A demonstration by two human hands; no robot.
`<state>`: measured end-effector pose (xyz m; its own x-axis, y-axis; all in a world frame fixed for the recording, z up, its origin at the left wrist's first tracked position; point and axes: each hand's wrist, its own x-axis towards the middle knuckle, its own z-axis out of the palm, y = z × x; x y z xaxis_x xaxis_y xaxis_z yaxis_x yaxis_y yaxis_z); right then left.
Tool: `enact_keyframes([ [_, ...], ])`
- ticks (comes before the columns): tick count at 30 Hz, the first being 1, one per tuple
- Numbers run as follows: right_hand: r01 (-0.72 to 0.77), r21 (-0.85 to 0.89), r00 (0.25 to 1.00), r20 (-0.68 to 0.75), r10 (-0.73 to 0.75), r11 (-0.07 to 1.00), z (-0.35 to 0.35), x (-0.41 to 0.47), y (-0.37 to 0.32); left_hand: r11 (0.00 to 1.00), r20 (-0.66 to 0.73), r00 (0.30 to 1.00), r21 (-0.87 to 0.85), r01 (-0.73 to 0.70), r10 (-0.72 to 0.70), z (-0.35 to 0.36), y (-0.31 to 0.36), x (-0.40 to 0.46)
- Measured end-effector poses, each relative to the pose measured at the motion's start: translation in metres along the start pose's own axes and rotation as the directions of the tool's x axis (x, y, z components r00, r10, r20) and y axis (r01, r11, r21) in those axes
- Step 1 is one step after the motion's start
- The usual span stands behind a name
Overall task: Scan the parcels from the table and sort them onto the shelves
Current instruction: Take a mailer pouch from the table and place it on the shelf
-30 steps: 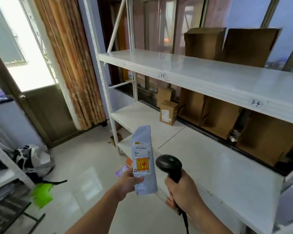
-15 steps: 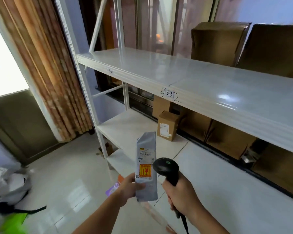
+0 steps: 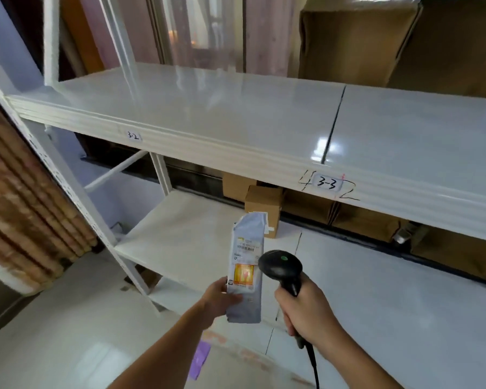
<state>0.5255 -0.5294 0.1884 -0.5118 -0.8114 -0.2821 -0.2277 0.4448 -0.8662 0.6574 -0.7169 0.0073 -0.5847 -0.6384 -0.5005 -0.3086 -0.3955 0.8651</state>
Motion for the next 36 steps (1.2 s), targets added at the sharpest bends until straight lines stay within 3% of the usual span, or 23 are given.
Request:
enact_keyframes([
  [16, -0.152, 0.009, 0.979, -0.139, 0.151, 0.988, 0.001, 0.064, 0.005, 0.93, -0.195, 0.942, 0.198, 0.31, -0.272, -0.011, -0.002, 0.119],
  [21, -0.202, 0.032, 0.965, -0.163, 0.204, 0.979, 0.018, 0.078, 0.002, 0.926, -0.199, 0.948, 0.24, 0.293, -0.248, -0.015, 0.006, 0.151],
  [26, -0.243, 0.092, 0.937, -0.235, 0.258, 0.966, 0.044, 0.086, -0.003, 0.865, -0.171, 0.965, 0.433, 0.253, -0.196, -0.031, -0.01, 0.193],
  [31, -0.265, 0.15, 0.909, -0.29, 0.299, 0.953, 0.06, 0.075, -0.011, 0.7, -0.114, 0.973, 0.678, 0.224, -0.201, -0.036, 0.012, 0.177],
  [34, -0.269, 0.178, 0.888, -0.334, 0.316, 0.946, 0.058, 0.058, -0.018, 0.465, -0.012, 0.999, 0.884, 0.033, -0.049, -0.032, 0.037, 0.165],
  [36, -0.263, 0.199, 0.871, -0.372, 0.321, 0.944, 0.052, 0.042, -0.023, 0.293, 0.133, 0.989, 0.945, -0.146, 0.065, -0.017, 0.062, 0.154],
])
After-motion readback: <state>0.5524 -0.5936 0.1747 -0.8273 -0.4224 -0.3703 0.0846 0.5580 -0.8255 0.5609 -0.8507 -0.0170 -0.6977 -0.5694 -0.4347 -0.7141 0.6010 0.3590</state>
